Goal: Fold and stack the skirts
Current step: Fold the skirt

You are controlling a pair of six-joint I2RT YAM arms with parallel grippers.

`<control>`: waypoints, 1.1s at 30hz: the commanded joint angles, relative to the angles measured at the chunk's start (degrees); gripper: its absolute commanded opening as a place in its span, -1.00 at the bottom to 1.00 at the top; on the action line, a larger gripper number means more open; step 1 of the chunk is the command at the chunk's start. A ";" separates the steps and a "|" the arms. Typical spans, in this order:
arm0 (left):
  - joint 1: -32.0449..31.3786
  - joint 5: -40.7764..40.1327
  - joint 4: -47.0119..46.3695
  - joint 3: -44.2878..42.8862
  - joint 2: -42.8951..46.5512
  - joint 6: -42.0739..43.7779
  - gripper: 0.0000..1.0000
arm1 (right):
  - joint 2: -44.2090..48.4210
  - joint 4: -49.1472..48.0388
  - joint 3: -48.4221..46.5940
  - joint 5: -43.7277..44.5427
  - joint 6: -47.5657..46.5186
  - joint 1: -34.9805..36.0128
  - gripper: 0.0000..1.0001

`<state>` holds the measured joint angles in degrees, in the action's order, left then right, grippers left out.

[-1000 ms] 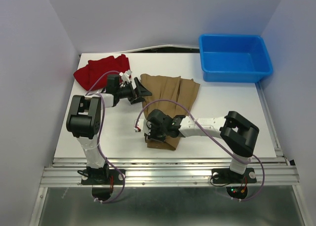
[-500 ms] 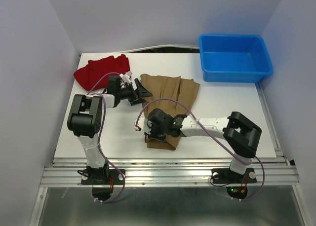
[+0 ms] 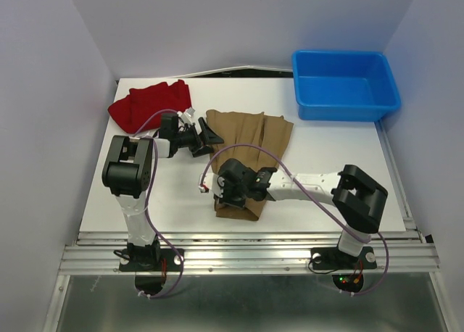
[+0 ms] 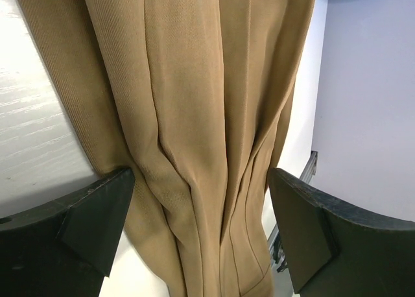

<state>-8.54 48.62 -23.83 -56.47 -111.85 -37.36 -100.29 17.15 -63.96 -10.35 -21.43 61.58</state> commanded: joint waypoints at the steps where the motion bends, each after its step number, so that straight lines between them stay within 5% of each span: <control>1: 0.01 -3.36 2.21 -0.49 -1.88 2.21 0.97 | 3.35 2.45 -3.09 -2.92 0.60 0.12 -0.99; 20: 0.27 -0.82 0.37 0.31 0.14 1.86 0.97 | -0.68 0.26 -2.39 -6.53 6.49 0.12 -0.94; 23: 0.36 1.46 0.28 -0.31 2.25 1.94 0.97 | -1.66 0.34 -3.18 -6.61 7.37 0.12 -0.65; 29: 0.89 0.34 15.97 -8.46 13.84 14.05 0.97 | 5.88 1.39 -2.74 -6.44 8.59 -2.25 0.42; 33: 2.73 -7.12 28.09 -13.47 21.75 25.48 0.97 | 10.46 4.56 -4.85 -10.72 11.39 -7.16 0.71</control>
<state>-7.55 46.35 -6.37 -63.16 -99.48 -24.62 -95.77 20.56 -64.38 -17.15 -13.43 58.63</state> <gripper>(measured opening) 0.985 0.801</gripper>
